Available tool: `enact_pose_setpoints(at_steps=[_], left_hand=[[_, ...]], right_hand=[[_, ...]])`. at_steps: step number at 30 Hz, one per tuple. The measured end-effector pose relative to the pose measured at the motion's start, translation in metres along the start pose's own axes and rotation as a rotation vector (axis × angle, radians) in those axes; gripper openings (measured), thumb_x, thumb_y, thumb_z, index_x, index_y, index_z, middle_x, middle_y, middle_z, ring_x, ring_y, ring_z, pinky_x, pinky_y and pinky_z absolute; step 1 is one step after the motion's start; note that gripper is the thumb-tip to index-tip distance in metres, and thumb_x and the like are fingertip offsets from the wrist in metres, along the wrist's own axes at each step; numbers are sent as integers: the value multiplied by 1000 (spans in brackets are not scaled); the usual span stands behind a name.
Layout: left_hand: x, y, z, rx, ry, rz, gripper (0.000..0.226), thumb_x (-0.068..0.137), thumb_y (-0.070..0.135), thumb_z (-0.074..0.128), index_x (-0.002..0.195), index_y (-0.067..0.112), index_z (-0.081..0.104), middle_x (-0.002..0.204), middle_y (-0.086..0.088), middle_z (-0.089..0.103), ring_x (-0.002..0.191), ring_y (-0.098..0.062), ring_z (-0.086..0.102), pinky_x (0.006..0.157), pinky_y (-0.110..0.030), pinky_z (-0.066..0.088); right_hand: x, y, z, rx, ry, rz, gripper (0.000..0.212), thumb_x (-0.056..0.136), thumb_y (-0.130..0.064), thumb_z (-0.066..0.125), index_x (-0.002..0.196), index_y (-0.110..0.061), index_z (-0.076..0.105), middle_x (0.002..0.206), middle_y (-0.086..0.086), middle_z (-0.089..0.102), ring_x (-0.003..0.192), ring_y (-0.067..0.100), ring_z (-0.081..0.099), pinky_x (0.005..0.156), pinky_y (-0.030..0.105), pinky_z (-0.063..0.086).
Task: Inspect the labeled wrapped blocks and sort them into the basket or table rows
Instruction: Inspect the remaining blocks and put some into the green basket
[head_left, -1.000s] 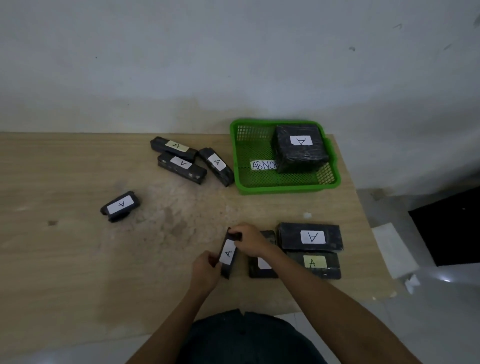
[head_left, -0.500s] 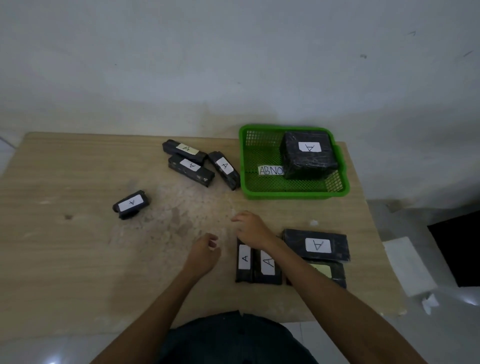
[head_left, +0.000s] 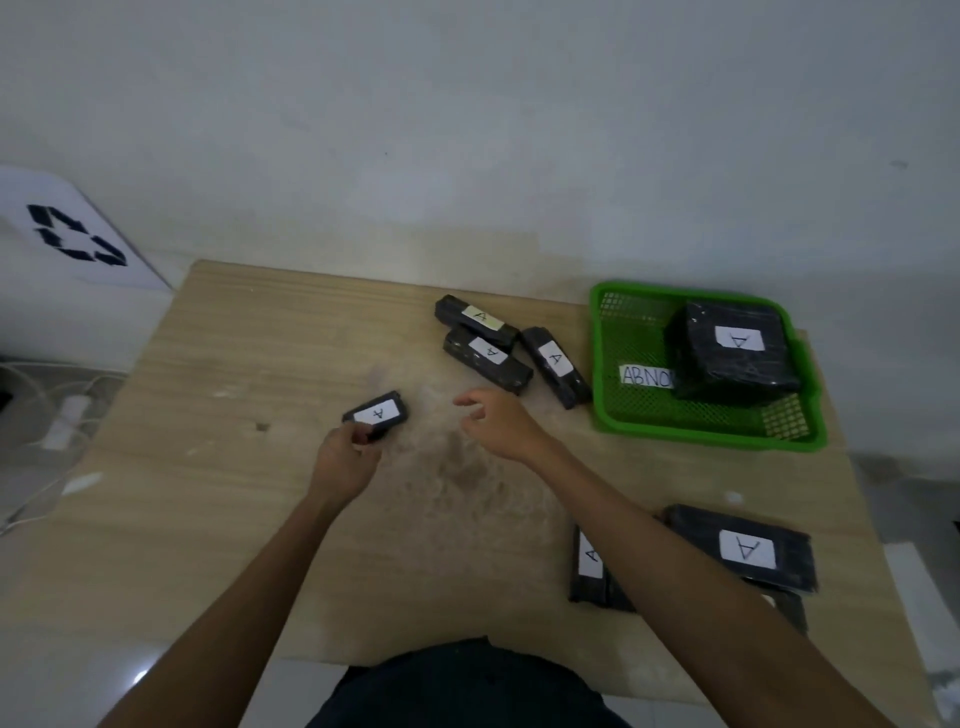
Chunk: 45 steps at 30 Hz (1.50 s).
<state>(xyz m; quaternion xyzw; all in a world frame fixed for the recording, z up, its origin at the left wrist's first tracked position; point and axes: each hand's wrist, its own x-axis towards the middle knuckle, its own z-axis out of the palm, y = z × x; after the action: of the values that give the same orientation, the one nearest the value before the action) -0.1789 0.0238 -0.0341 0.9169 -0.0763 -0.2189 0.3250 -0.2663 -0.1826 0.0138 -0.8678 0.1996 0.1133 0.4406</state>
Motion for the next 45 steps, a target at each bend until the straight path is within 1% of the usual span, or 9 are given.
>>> enact_pose_setpoints(at_steps=[7,10,15,19,22,26,33,38,45], left_hand=[[58,-35,-16,-287,-127,-372,56,89,24,61,136,-1,41,128,-19,53,106,-34,57,86,-43,50],[71,-33,-9,-441,-212,-505,24,91,22,58,102,1,58,107,-16,51,91,-30,52,76,-40,46],[79,-25,6,-394,-182,-424,32,94,21,52,113,-3,58,92,-15,57,79,-29,54,70,-36,44],[76,-23,13,-463,-158,-420,38,90,14,56,122,-4,51,111,-19,62,95,-31,61,79,-40,50],[61,-7,13,-532,-140,-415,42,90,14,57,126,-3,42,110,-14,56,92,-25,57,73,-36,48],[34,20,9,-562,-165,-325,40,93,18,56,126,3,39,109,-10,54,82,-16,56,59,-26,43],[-27,87,6,-548,-288,-50,26,96,23,48,121,14,46,103,-2,59,86,-15,58,65,-28,45],[-66,134,10,-676,-362,131,24,97,20,46,121,18,45,104,-5,60,81,-16,59,64,-28,43],[-114,183,11,-670,-368,398,25,95,24,47,119,18,44,86,-3,58,63,-7,52,60,-26,44]], right_hand=[[60,-21,54,95,-71,207,48,93,-10,51,141,-8,44,143,11,48,128,23,48,102,32,42],[77,-28,74,123,-79,276,56,91,-12,53,144,-11,37,147,10,43,132,25,44,103,33,40],[93,-28,99,209,-109,326,51,88,-11,59,138,-13,45,133,12,55,120,27,54,100,39,46],[85,-23,107,292,-1,381,52,85,-12,62,134,-16,47,130,6,57,118,22,55,95,33,48],[71,-18,101,344,63,429,55,87,-17,62,139,-12,42,132,6,54,117,22,55,94,33,49],[40,-13,70,469,96,418,65,86,-21,64,144,-15,36,131,6,54,110,20,57,85,28,52],[-34,-11,-1,631,63,104,56,83,-12,72,133,-23,51,127,6,50,109,21,59,79,32,59],[-80,-12,-45,603,188,-78,50,88,-18,68,131,-27,46,127,2,54,104,21,63,75,29,59],[-137,-7,-85,643,243,-219,56,86,-11,69,131,-22,38,107,2,62,77,11,66,67,25,52]])
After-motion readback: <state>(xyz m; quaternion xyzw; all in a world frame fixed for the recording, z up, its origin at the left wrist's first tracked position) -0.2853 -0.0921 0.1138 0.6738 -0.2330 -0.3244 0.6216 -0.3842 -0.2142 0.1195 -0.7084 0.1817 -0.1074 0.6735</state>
